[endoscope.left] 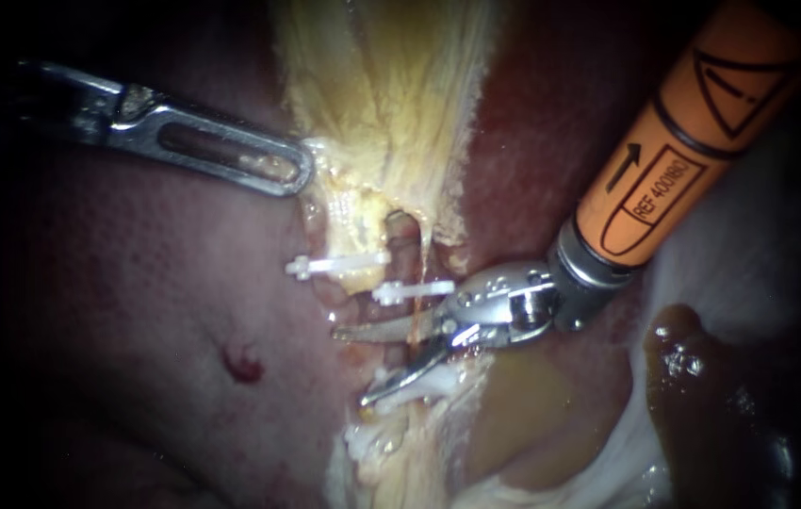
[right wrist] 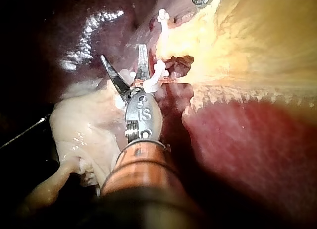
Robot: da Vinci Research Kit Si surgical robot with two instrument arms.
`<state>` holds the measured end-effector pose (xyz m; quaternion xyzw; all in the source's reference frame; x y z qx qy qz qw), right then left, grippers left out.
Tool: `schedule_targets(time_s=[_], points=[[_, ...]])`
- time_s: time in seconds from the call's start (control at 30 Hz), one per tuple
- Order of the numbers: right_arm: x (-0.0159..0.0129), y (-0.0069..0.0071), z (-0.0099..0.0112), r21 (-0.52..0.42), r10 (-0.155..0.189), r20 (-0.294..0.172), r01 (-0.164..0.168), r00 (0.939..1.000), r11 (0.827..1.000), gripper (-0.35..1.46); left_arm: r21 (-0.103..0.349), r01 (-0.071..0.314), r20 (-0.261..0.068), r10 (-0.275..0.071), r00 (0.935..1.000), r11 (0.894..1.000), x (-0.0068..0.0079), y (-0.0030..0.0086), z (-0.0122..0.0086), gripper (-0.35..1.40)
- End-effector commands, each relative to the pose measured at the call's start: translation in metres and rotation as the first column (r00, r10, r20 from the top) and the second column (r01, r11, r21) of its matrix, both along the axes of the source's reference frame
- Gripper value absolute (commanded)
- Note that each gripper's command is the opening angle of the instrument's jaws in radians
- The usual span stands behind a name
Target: Go to the cutting position right tube
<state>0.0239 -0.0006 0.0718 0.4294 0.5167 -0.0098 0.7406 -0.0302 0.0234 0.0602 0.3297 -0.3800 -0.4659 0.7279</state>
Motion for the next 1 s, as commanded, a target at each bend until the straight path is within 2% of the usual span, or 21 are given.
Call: schedule_targets(time_s=[0.03,0.27,0.47,0.83,1.0], points=[[0.0003,0.0,0.0001,-0.004,0.007,0.004,-0.007,1.0,1.0,1.31,0.0,-0.001,0.001,0.001,1.0,1.0,0.0,0.0,0.0,-0.35],[0.0021,0.0002,0.0002,-0.015,0.05,0.014,-0.05,0.9987,0.999,1.39,0.0,-0.001,0.001,0.001,1.0,1.0,-0.0001,0.0,0.0,-0.35],[0.0019,0.0,-0.0002,-0.011,0.051,0.009,-0.051,0.9987,0.999,1.41,0.0,-0.001,0.001,0.001,1.0,1.0,0.0,0.0,0.0,-0.35],[0.0009,-0.0004,-0.0029,0.004,0.046,-0.007,-0.046,0.9989,0.999,1.42,0.0,-0.001,0.002,0.001,1.0,1.0,0.0001,0.0,0.0,-0.35],[0.0009,-0.0003,-0.0032,0.007,0.047,-0.01,-0.047,0.9988,0.999,1.42,0.0,-0.001,0.002,0.001,1.0,1.0,0.0001,0.0,0.0,-0.35]])
